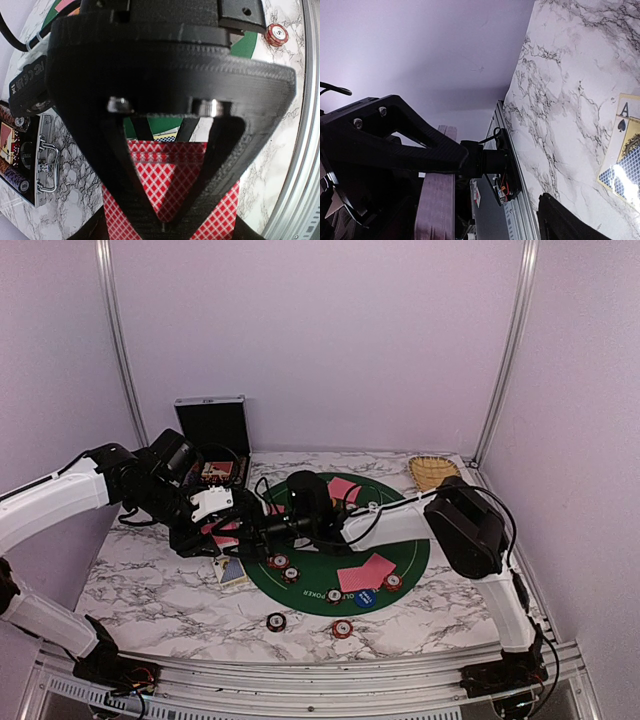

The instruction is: Distribute texas hold em gaming equipment

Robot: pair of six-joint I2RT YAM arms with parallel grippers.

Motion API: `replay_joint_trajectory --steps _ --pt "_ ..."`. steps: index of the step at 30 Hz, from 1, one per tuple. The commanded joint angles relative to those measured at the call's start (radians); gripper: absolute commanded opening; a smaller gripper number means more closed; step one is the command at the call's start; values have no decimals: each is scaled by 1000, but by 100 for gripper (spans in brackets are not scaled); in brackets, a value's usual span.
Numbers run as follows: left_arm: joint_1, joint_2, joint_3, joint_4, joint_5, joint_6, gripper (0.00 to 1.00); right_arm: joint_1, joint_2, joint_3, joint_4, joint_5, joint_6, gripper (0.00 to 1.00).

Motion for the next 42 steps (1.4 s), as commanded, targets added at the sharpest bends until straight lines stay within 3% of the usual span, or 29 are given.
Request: replay_joint_trajectory --steps 1,11,19,42 --pt "-6 -5 29 5 14 -4 0 14 20 50 17 -23 18 79" --pt "-6 -15 25 6 3 0 0 -13 0 1 -43 -43 -25 62" --pt "-6 -22 15 7 1 1 0 -43 -86 -85 -106 -40 -94 55" --pt "-5 -19 21 6 -9 3 0 -64 -233 -154 -99 -33 -79 7"
